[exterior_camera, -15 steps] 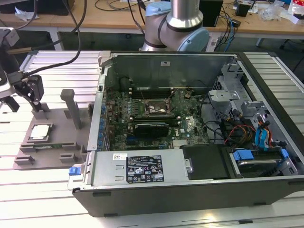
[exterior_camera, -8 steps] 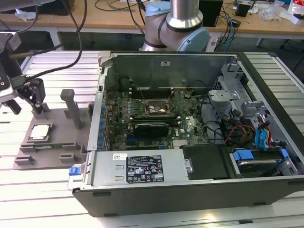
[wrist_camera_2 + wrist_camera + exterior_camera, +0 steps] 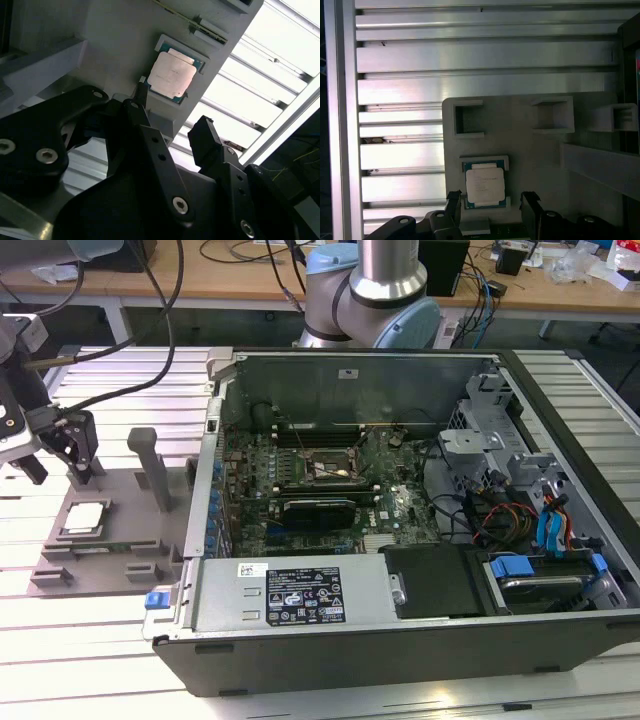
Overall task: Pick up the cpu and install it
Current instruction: 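Pick up the cpu and move it towards the insertion slot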
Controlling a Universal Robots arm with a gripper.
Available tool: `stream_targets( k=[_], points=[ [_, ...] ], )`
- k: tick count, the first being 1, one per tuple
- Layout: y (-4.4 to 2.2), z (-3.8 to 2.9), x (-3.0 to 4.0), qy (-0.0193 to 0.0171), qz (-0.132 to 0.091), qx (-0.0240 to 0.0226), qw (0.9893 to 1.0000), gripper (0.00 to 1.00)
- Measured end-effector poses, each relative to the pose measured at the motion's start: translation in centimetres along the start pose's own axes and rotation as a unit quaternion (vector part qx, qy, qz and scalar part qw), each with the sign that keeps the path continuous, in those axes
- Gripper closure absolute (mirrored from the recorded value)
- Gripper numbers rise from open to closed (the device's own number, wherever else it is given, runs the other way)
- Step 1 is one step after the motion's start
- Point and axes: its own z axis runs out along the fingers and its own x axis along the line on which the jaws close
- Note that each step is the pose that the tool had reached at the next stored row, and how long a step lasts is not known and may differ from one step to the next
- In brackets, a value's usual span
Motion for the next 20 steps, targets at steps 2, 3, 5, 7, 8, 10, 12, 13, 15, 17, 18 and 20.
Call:
stream_targets(
  k=[2,3,5,7,8,10,12,13,15,17,18,20],
  points=[
    [0.00,0.12,0.00,0.0000,0.000,0.0000,1.0000,0.40],
    [0.00,0.22,0.01,0.0000,0.000,0.0000,1.0000,0.40],
    [0.00,0.44,0.01,0.0000,0.000,0.0000,1.0000,0.40],
    [0.00,0.76,0.02,0.0000,0.000,0.0000,1.0000,0.40],
    [-0.01,0.97,0.02,0.0000,0.000,0.0000,1.0000,0.40],
    [-0.01,1.15,0.03,0.0000,0.000,0.0000,1.0000,0.40],
    [-0.02,2.80,0.08,0.0001,0.000,0.0000,1.0000,0.40],
    [-0.02,3.31,0.09,0.0000,0.000,0.0000,1.0000,0.40],
    [-0.02,3.52,0.09,0.0000,0.000,0.0000,1.0000,0.40],
    [-0.02,3.79,0.10,0.0000,0.000,0.0000,1.0000,0.40],
    [-0.03,3.91,0.10,0.0000,0.000,0.0000,1.0000,0.40],
    [-0.02,4.09,0.11,0.0000,0.000,0.0000,1.0000,0.40]
  ],
)
